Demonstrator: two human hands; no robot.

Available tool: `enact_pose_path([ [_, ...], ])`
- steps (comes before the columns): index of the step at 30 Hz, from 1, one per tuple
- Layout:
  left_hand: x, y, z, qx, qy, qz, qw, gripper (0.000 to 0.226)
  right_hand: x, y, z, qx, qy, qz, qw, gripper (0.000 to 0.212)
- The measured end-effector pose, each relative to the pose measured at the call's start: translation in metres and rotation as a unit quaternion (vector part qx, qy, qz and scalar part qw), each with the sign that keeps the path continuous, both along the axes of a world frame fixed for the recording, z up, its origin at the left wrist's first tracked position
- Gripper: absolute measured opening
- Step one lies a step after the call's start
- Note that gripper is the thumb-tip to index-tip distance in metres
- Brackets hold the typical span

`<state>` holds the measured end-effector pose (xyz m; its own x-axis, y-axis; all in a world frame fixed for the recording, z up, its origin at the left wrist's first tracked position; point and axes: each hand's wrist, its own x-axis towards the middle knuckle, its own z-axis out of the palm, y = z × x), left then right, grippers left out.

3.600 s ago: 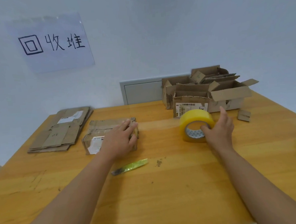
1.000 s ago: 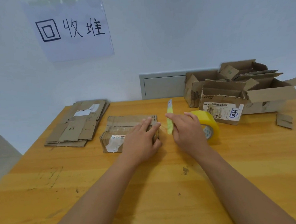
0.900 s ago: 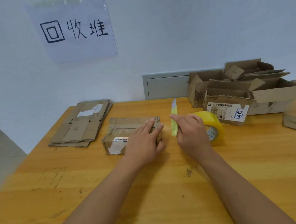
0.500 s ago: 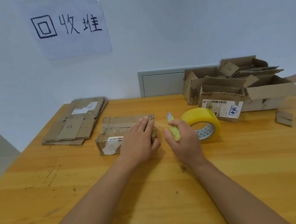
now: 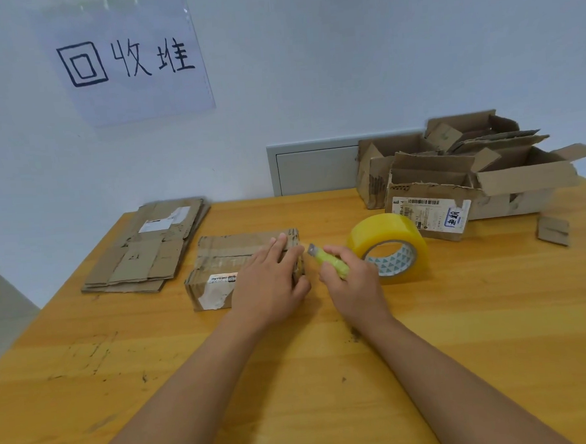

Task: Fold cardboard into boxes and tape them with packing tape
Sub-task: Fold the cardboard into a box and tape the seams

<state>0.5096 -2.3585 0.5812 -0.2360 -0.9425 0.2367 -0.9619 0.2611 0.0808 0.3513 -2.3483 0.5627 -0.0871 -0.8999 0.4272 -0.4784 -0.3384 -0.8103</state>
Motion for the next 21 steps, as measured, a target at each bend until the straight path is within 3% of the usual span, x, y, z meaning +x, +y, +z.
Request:
enact_pose_path([
  [17, 0.001, 0.000, 0.002, 0.010, 0.000, -0.010, 1.000, 0.060, -0.002, 0.003, 0.005, -0.009, 0.065, 0.045, 0.997, 0.044],
  [21, 0.004, 0.001, 0.006, 0.032, -0.005, -0.015, 0.999, 0.067, -0.015, 0.000, 0.031, 0.030, -0.005, 0.051, 0.998, 0.044],
])
